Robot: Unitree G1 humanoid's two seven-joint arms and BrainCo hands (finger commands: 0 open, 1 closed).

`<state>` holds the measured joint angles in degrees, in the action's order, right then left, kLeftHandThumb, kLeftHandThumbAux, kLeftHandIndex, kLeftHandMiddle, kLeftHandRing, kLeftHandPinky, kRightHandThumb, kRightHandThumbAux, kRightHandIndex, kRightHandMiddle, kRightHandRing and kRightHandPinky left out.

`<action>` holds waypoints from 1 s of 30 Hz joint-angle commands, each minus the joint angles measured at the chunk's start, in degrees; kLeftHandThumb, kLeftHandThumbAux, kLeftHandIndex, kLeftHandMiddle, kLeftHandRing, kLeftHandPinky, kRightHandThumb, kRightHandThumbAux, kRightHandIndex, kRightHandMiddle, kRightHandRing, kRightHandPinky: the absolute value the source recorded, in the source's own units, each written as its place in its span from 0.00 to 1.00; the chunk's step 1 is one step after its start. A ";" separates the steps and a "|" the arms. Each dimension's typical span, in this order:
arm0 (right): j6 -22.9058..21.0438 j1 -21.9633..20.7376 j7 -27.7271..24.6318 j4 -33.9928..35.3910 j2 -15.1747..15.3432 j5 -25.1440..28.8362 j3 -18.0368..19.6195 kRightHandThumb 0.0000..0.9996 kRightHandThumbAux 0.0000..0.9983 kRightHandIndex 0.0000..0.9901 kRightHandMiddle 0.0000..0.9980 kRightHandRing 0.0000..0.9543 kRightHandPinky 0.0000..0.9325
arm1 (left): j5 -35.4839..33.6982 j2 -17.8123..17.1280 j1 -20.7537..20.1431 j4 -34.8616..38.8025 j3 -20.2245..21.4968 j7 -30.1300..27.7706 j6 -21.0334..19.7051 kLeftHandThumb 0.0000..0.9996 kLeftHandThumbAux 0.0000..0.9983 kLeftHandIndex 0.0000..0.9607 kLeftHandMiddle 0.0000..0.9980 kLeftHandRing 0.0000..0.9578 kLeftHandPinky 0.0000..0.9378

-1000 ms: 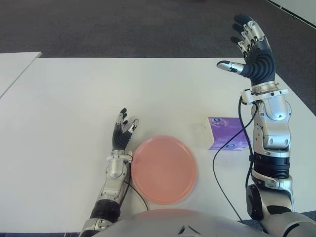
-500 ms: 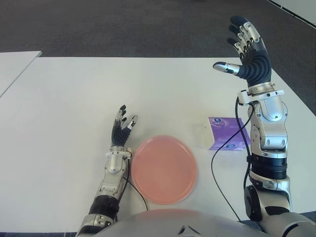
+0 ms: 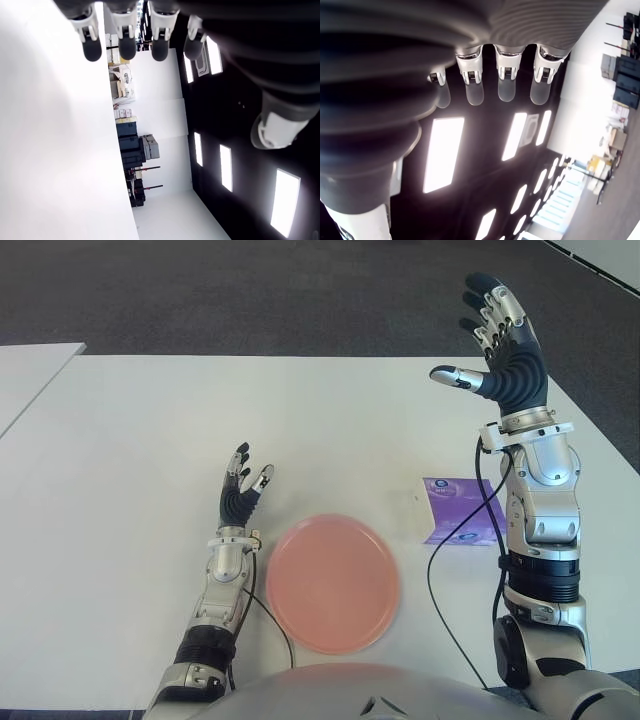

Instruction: Put the tissue paper into the plate.

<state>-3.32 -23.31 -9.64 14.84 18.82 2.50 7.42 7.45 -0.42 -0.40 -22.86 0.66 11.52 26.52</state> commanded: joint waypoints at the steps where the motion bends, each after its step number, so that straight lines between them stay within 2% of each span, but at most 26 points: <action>1: -0.32 0.08 0.25 -0.68 -0.70 -0.26 -0.54 0.27 0.79 0.10 0.02 0.00 0.00 | 0.39 -0.11 0.08 0.07 0.23 0.30 -0.87 0.00 0.49 0.00 0.00 0.00 0.00; 11: -0.17 -0.35 0.45 -1.26 -1.09 -0.73 -0.88 0.27 0.79 0.10 0.02 0.00 0.00 | 0.81 -0.07 0.14 -0.24 0.60 0.57 -1.32 0.00 0.49 0.00 0.00 0.00 0.00; 12: -13.57 -0.33 0.95 -3.82 -2.50 9.09 4.91 0.27 0.79 0.10 0.02 0.00 0.00 | 0.73 -0.09 0.05 -0.36 0.67 0.51 -1.34 0.00 0.49 0.00 0.00 0.00 0.00; 13: -23.65 -0.30 1.36 -5.72 -3.53 16.52 9.25 0.27 0.68 0.08 0.04 0.01 0.00 | 0.69 -0.11 0.00 -0.43 0.71 0.47 -1.35 0.00 0.49 0.00 0.00 0.00 0.00; 14: -30.78 -1.02 2.15 -7.56 -4.52 21.50 12.09 0.27 0.61 0.07 0.05 0.01 0.00 | 0.64 -0.14 -0.07 -0.65 0.75 0.43 -1.14 0.00 0.49 0.00 0.00 0.00 0.00; 15: -34.12 -2.73 3.15 -10.06 -5.74 23.69 13.06 0.28 0.59 0.07 0.06 0.01 0.00 | 0.70 -0.20 -0.12 -0.89 0.74 0.44 -0.88 0.00 0.49 0.00 0.00 0.00 0.00; 18: -34.46 -5.50 4.81 -12.89 -7.28 23.67 12.15 0.30 0.51 0.04 0.06 0.02 0.02 | 0.90 -0.31 -0.24 -1.31 0.70 0.51 -0.50 0.00 0.49 0.00 0.00 0.00 0.00; 21: -25.24 -12.42 -0.03 -34.57 -5.36 20.88 12.41 0.32 0.48 0.03 0.05 0.02 0.03 | 1.33 -0.40 -0.22 -1.87 0.62 0.82 0.53 0.00 0.49 0.00 0.00 0.00 0.00; 23: -21.68 -15.64 -1.80 -43.37 -4.31 19.82 12.56 0.32 0.47 0.02 0.05 0.02 0.04 | 1.55 -0.46 -0.25 -2.12 0.57 0.92 0.92 0.00 0.48 0.00 0.00 0.00 0.00; 25: -20.09 -17.11 -2.57 -47.02 -3.90 19.43 12.64 0.31 0.47 0.01 0.05 0.02 0.04 | 1.69 -0.49 -0.30 -2.29 0.53 1.00 1.11 0.00 0.48 0.00 0.00 0.00 0.00; 30: -16.89 -18.06 -3.29 -49.29 -4.31 19.86 13.84 0.28 0.47 0.00 0.03 0.01 0.04 | 2.66 -0.70 -0.14 -2.53 0.25 1.59 1.42 0.00 0.47 0.00 0.00 0.00 0.00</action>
<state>-20.98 -34.85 -10.67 -13.91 15.94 18.24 17.03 7.95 -0.41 -0.75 -22.88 1.21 11.55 27.11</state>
